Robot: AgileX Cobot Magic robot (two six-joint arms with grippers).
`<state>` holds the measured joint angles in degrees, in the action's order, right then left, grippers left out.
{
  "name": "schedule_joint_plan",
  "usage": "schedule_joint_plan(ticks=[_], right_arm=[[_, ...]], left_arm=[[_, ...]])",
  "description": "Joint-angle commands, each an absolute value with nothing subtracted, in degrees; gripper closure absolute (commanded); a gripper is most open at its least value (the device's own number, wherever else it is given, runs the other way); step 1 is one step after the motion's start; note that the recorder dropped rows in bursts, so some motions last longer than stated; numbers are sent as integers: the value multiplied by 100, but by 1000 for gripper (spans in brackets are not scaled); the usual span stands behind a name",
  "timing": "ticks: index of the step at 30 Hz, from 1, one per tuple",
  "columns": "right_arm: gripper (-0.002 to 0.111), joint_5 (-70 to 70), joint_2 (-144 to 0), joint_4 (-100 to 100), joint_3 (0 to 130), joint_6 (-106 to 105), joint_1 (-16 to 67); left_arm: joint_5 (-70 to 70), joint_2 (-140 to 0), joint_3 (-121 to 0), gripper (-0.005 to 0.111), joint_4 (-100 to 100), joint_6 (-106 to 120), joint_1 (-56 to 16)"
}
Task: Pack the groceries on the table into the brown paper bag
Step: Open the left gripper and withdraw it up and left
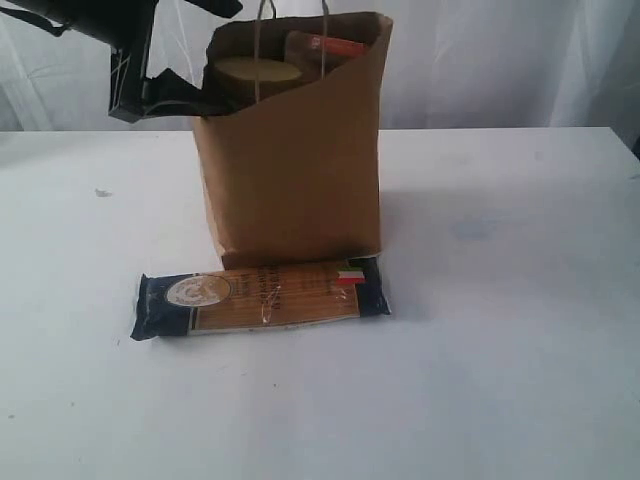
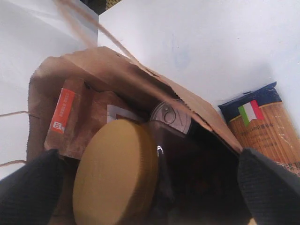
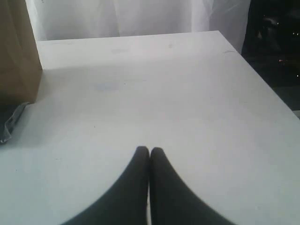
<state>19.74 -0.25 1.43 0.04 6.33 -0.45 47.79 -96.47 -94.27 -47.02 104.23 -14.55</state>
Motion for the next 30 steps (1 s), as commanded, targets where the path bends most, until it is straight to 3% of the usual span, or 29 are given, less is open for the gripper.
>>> schedule_joint_plan(ticks=[1,8,20,30], right_arm=[[108,1921,0,154,0,629,-39],[108,1923,0,154,0,919,-39],[108,1923,0,154,0,919,-39],[108,1923,0,154,0,919,-39]], left_arm=[[5048,-9592,-9472,1,-4690,10465,-1449],[5058,-9376,-9472,1,-4638,10465,-1449],[5328,-8336,-9472,1,-2653,9191,-1449],[4784,-8044,-9472,2,1018,3610,-1434]])
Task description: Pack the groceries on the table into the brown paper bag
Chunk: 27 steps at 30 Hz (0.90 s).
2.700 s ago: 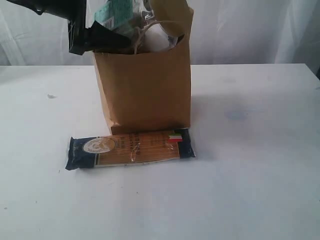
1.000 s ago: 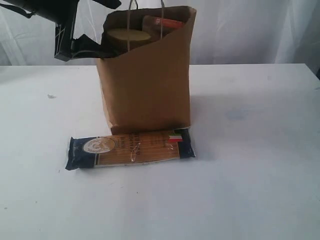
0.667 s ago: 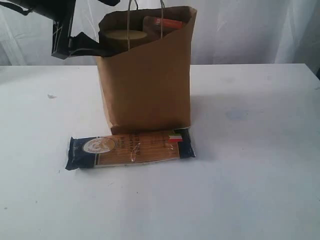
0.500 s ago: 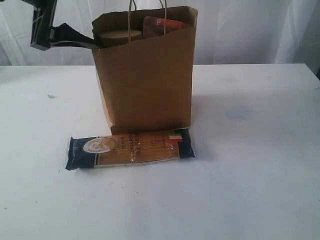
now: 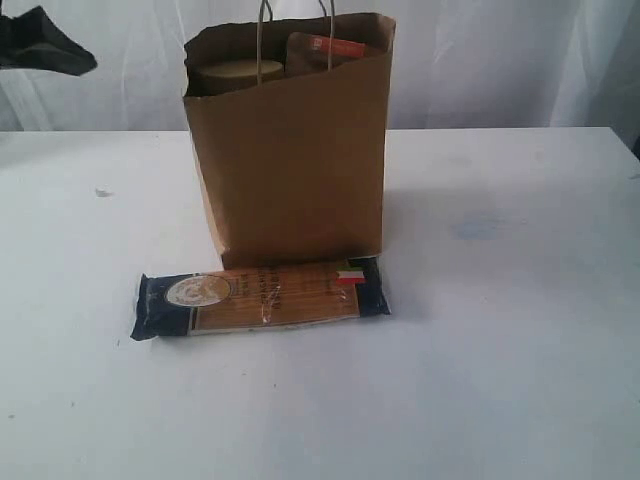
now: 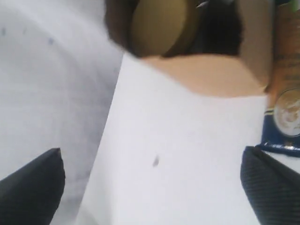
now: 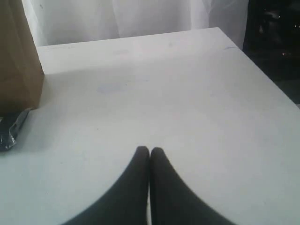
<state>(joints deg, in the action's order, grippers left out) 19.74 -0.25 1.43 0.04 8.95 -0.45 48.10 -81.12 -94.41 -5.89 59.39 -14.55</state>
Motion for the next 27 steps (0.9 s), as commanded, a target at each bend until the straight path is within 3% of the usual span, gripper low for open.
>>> schedule_joint_plan(ticks=[1,3,6,14,21,27], right_arm=[[108,1923,0,154,0,919,-39],[108,1923,0,154,0,919,-39],[108,1923,0,154,0,919,-39],[108,1923,0,154,0,919,-39],[108,1923,0,154,0,919,-39],[108,1923,0,154,0,919,-39]], left_arm=[[4883,-8057,-9472,2,1548,2897,-1410],[5196,-8057,-9462,5,2399,1790,-1327],[5679,-8057,-9290,21,3268,587,-1114],[6523,-7853,-8230,107,3553,-277,-329],[5341,-7064,-6209,106,2415,-570,398],[2450,-5434,-3674,106,2366,-2207,1141]])
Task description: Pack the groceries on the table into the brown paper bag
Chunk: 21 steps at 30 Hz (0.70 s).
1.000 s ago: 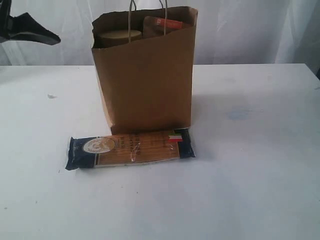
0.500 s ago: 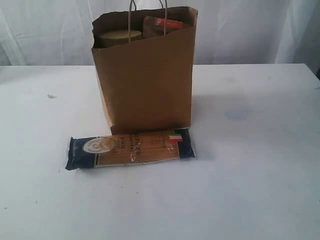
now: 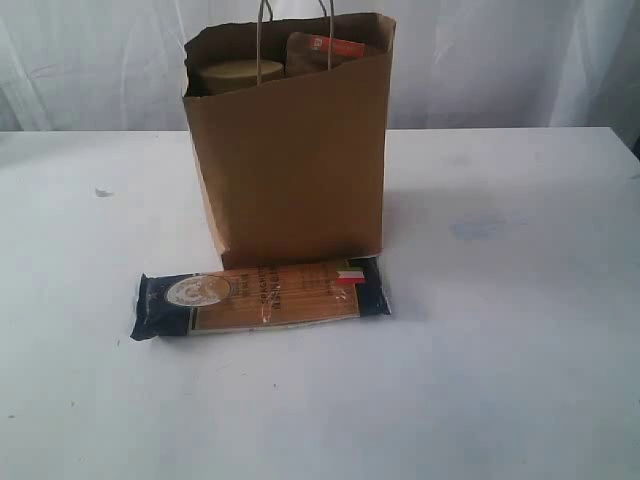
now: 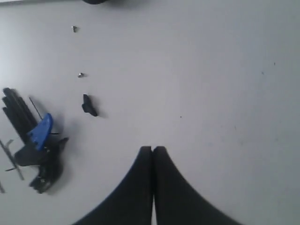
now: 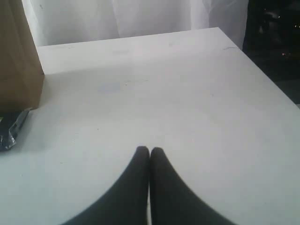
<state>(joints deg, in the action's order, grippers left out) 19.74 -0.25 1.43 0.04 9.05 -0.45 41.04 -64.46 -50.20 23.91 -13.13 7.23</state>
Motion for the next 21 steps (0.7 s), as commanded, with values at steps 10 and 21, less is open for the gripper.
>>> schedule_joint_plan(ticks=[10,21], right_arm=[[108,1923,0,154,0,919,-39],[108,1923,0,154,0,919,-39]], left_arm=[[1141,-2043,-2316,106,2406,-3110,1303],[1790,0,-2409,107,2406,-2818,1045]])
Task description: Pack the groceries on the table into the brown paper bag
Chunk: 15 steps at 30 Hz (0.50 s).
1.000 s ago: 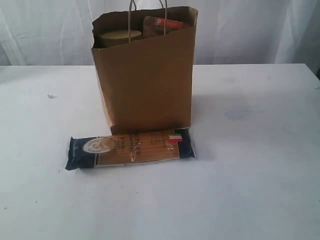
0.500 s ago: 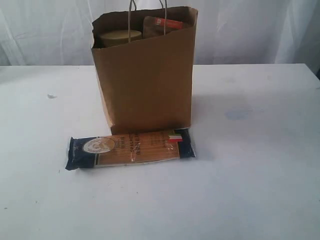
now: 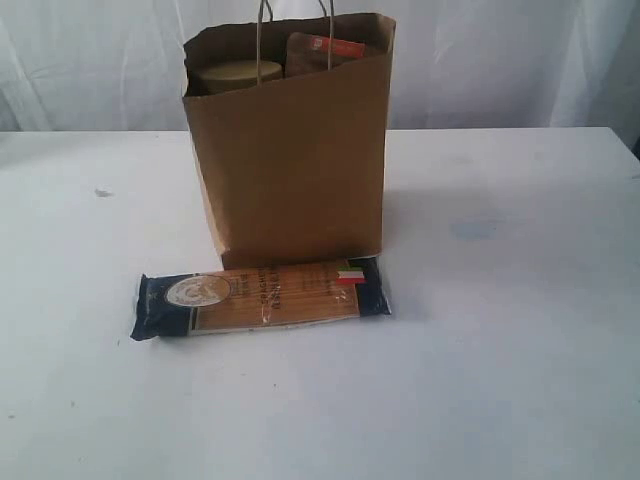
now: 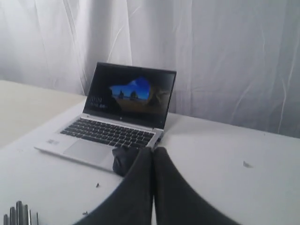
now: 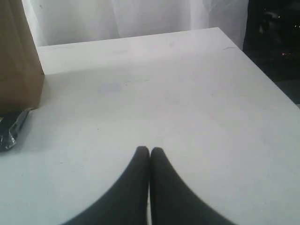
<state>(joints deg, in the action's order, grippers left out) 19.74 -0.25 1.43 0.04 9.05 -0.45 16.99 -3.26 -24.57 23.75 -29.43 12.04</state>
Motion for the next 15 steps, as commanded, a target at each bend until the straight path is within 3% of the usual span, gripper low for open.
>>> schedule_joint_plan(ticks=[1,9,15], right_arm=[[108,1923,0,154,0,919,-39],[108,1923,0,154,0,919,-39],[108,1923,0,154,0,919,-39]], left_arm=[[1803,0,-2325,107,2406,-2844,979],[2248,0,-1078,107,2433,-2932,486],[876,0,-581,107,3101,-3754,499]])
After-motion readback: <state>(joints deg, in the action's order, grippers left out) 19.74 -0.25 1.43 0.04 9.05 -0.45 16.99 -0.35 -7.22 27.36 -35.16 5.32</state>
